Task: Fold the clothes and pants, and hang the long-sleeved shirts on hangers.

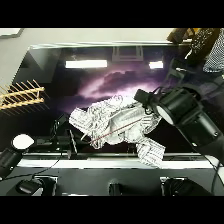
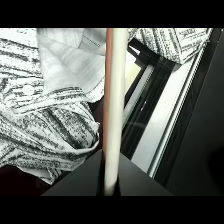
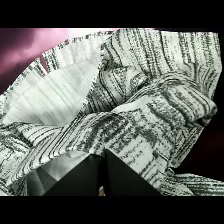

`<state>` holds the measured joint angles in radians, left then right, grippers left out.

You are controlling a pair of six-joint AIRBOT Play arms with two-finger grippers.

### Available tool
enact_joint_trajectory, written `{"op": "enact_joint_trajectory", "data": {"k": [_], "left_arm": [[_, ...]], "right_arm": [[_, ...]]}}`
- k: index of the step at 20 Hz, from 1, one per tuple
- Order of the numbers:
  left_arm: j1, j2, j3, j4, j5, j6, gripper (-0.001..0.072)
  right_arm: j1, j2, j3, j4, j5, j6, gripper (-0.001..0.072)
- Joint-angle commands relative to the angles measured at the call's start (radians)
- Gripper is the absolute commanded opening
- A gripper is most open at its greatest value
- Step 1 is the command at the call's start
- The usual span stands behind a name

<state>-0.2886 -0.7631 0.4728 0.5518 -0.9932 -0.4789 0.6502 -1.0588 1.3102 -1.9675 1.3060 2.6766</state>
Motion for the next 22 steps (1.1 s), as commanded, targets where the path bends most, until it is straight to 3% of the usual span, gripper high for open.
{"op": "enact_joint_trajectory", "data": {"k": [1,17,22], "left_arm": [[-0.024,-0.04,0.029,-0.003,0.078,-0.04,0.0029],[-0.232,-0.113,0.071,-0.1,0.16,-0.044,0.003],[-0.256,-0.211,0.164,-0.099,0.172,-0.044,0.003]], "right_arm": [[0.005,0.047,0.001,-0.008,0.036,0.008,0.0041],[0.005,0.057,0.0,0.015,-0.062,-0.012,0.0041],[0.005,0.057,0.0,0.032,-0.056,-0.081,0.0041]]}}
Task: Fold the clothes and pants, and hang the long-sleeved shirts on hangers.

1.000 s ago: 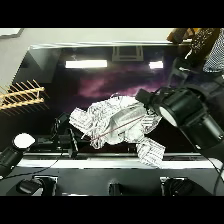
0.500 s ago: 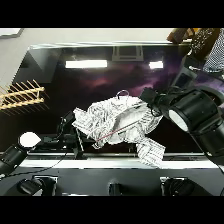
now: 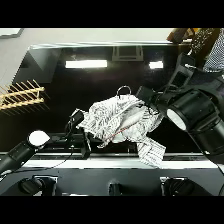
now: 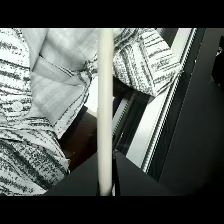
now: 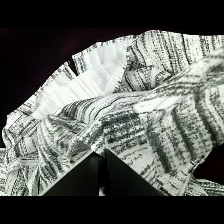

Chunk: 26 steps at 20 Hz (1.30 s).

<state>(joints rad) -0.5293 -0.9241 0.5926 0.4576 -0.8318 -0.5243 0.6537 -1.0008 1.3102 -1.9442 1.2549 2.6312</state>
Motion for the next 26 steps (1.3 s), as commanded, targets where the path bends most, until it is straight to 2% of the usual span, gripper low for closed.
{"op": "enact_joint_trajectory", "data": {"k": [1,8,11,14,22,26], "left_arm": [[-0.015,-0.07,0.06,-0.002,0.01,0.001,0.003],[-0.017,-0.148,0.121,0.049,-0.045,-0.001,0.003],[-0.014,-0.148,0.122,0.14,-0.06,-0.077,0.003],[-0.016,-0.148,0.127,0.162,-0.084,-0.097,0.003],[-0.022,-0.181,0.209,0.176,-0.066,-0.105,0.003],[-0.058,-0.237,0.257,0.176,-0.06,-0.105,0.003]], "right_arm": [[0.001,-0.001,0.0,0.002,-0.005,-0.045,0.0041],[0.001,0.0,0.012,-0.042,-0.021,-0.098,0.004],[0.001,0.0,0.066,-0.126,0.042,-0.103,0.004],[0.001,0.0,0.121,-0.151,0.076,-0.152,0.004],[0.001,-0.07,0.125,0.016,0.019,-0.194,0.0041],[0.001,-0.089,0.125,0.046,0.01,-0.209,0.0041]]}}
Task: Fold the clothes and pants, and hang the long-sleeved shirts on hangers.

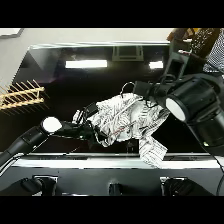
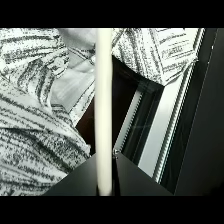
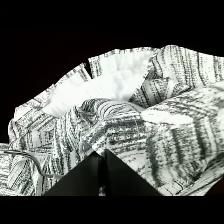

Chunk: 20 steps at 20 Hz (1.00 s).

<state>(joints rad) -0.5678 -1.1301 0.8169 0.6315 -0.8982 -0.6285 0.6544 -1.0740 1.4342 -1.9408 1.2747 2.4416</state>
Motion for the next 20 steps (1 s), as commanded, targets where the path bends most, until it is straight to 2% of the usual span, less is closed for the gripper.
{"op": "enact_joint_trajectory", "data": {"k": [1,8,16,18,19,20], "left_arm": [[-0.029,-0.042,0.048,0.002,0.016,-0.001,0.003],[-0.039,-0.09,0.085,0.002,0.013,-0.011,0.003],[-0.039,-0.09,0.092,0.001,0.001,-0.011,0.003],[-0.039,-0.089,0.092,0.001,0.0,-0.011,0.0029],[-0.039,-0.089,0.092,0.001,0.0,-0.011,0.0029],[-0.039,-0.089,0.092,0.001,0.001,-0.011,0.0029]], "right_arm": [[0.001,-0.016,0.001,0.055,0.001,-0.026,0.0041],[0.097,-0.015,0.001,-0.005,0.062,-0.048,0.004],[0.098,-0.015,0.0,-0.013,0.11,-0.074,0.0048],[0.098,-0.01,0.0,-0.006,0.135,-0.075,0.0227],[0.098,-0.006,0.0,-0.004,0.153,-0.081,0.0233],[0.098,0.002,0.0,-0.005,0.169,-0.092,0.0294]]}}
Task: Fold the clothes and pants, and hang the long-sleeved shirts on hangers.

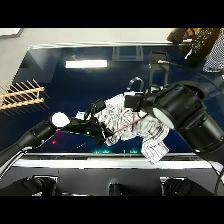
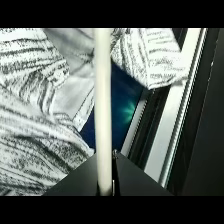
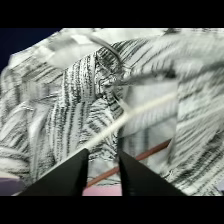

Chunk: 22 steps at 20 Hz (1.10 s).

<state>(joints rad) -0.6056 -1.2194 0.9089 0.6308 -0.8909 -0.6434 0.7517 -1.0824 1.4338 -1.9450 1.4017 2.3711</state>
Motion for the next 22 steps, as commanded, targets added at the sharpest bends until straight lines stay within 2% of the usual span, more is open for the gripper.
{"op": "enact_joint_trajectory", "data": {"k": [1,7,8,9,11,13,14,16,17,19,21,22], "left_arm": [[-0.001,0.001,0.0,0.002,-0.006,0.004,0.0029],[-0.001,0.002,0.002,0.001,0.027,0.007,0.0029],[-0.001,0.001,0.002,0.0,0.034,0.007,0.0029],[-0.001,0.001,0.002,-0.002,0.037,0.007,0.0028],[-0.001,0.001,0.002,-0.002,0.04,0.007,0.0029],[-0.001,0.001,0.002,-0.002,0.046,0.007,0.0029],[-0.001,0.001,0.002,-0.002,0.047,0.007,0.0029],[-0.001,0.001,0.002,-0.002,0.047,0.007,0.0029],[-0.001,0.001,0.002,-0.002,0.047,0.007,0.0029],[-0.001,0.001,0.002,-0.002,0.047,0.008,0.0029],[-0.001,0.001,0.002,-0.001,0.047,0.008,0.0029],[-0.001,0.001,0.002,-0.001,0.047,0.008,0.003]], "right_arm": [[0.001,0.021,0.0,-0.001,0.052,-0.032,0.0336],[0.001,0.128,0.0,-0.039,0.079,-0.026,0.0338],[0.0,0.153,0.0,-0.082,0.102,-0.011,0.0375],[-0.014,0.182,0.0,-0.132,0.138,0.009,0.0445],[-0.114,0.244,0.0,-0.193,0.197,0.019,0.045],[-0.307,0.295,0.0,-0.173,0.192,-0.032,0.0488],[-0.434,0.307,0.0,-0.131,0.185,-0.117,0.0489],[-0.681,0.295,-0.001,0.055,0.159,-0.402,0.0494],[-0.792,0.275,-0.001,0.18,0.152,-0.638,0.0488],[-0.924,0.219,0.0,0.302,0.203,-1.019,0.0498],[-0.97,0.156,-0.001,0.45,0.214,-1.229,0.0596],[-0.97,0.118,-0.001,0.504,0.235,-1.349,0.0603]]}}
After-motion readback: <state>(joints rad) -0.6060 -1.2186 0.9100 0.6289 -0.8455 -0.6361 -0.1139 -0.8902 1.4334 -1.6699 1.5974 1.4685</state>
